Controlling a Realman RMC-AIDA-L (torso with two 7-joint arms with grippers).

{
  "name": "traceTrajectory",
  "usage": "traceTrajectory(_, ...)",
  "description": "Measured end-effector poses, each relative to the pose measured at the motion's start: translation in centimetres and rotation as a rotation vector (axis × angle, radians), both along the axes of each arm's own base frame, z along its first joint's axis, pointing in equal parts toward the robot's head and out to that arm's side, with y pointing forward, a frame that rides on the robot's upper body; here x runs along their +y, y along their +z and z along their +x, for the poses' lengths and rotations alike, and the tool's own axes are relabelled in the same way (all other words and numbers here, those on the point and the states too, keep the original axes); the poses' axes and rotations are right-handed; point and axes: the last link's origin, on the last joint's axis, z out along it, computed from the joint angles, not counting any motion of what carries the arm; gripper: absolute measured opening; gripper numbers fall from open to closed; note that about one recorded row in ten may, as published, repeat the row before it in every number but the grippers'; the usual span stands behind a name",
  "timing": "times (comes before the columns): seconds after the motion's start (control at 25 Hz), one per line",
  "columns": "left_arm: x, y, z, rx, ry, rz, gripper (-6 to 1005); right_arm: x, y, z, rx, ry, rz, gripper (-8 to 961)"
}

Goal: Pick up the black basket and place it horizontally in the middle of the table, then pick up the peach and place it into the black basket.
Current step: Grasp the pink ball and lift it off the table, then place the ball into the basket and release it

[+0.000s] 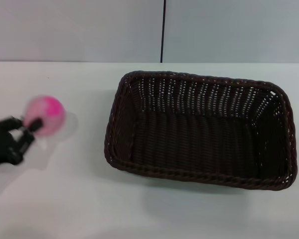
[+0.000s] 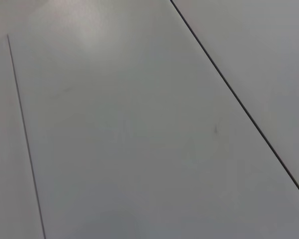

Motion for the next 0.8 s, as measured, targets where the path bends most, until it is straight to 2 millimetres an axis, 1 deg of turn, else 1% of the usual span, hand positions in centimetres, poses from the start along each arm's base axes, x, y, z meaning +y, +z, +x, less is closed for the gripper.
traceTrajectory(0.08, 0.4, 0.9, 0.4, -0.017, -0.025, 0.034, 194, 0.2, 0.0, -0.1, 0.0, 0.006, -0.001, 702)
traceTrajectory(0.12, 0.4, 0.9, 0.4, -0.017, -0.025, 0.034, 187, 0.2, 0.0, -0.1, 0.0, 0.006, -0.001, 702)
traceTrajectory(0.16, 1.0, 1.5, 1.4, -0.044, -0.077, 0.052, 180, 0.3, 0.0, -0.2, 0.001, 0.01, -0.003, 702)
traceTrajectory(0.24, 1.6, 1.5, 2.6, -0.067, -0.134, 0.046, 159, 0.4, -0.1, -0.2, 0.002, 0.013, -0.005, 702)
traceTrajectory(0.32, 2.6, 0.5, 4.6, -0.105, -0.224, -0.005, 137, 0.6, -0.2, -0.4, 0.005, 0.018, -0.007, 702)
traceTrajectory(0.44, 2.6, 0.5, 4.6, -0.105, -0.224, -0.005, 121, 0.9, -0.2, -0.6, 0.009, 0.025, -0.007, 702)
traceTrajectory(0.48, 3.1, -0.6, 6.0, -0.132, -0.273, -0.054, 115, 1.2, -0.3, -0.8, 0.012, 0.036, -0.007, 702)
traceTrajectory(0.56, 3.1, -0.6, 6.0, -0.132, -0.273, -0.054, 104, 1.3, -0.3, -1.0, 0.012, 0.05, -0.007, 702)
traceTrajectory(0.6, 4.1, -2.5, 8.2, -0.187, -0.336, -0.137, 99, 1.3, -0.3, -1.0, 0.012, 0.05, -0.007, 702)
traceTrajectory(0.64, 4.1, -2.5, 8.2, -0.187, -0.336, -0.137, 118, 1.4, -0.3, -1.1, 0.012, 0.055, -0.008, 702)
traceTrajectory(0.68, 4.4, -3.6, 9.4, -0.226, -0.35, -0.174, 136, 1.4, -0.3, -1.1, 0.014, 0.056, -0.009, 702)
traceTrajectory(0.8, 4.4, -3.6, 9.4, -0.226, -0.35, -0.174, 192, 1.3, -0.4, -1.1, 0.017, 0.052, -0.011, 702)
